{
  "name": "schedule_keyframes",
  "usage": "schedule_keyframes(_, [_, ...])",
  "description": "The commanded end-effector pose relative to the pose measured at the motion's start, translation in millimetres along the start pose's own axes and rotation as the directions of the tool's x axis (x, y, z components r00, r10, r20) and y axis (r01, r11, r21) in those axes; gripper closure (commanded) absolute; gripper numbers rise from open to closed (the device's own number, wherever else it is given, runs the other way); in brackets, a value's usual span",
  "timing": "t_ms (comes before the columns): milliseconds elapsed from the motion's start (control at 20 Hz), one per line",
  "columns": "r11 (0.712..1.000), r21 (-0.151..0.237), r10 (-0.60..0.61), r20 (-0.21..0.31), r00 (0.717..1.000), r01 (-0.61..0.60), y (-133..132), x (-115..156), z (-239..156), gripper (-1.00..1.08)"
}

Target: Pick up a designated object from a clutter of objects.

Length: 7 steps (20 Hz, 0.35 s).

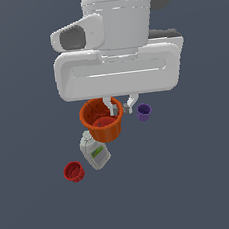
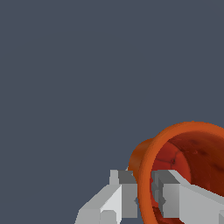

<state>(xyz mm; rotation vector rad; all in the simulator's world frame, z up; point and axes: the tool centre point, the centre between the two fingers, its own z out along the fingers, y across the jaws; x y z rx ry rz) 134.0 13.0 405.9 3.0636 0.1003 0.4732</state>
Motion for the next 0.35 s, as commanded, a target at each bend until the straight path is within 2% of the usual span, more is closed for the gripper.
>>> schedule_keyframes(0, [1.000,-0.001,0.000,-0.002,1.000,0.000,2.4,2.9,-3.4,1.08])
schedule_keyframes(300, [1.000,-0.001,0.000,-0.002,1.000,0.000,1.2,2.6,-2.3,1.08])
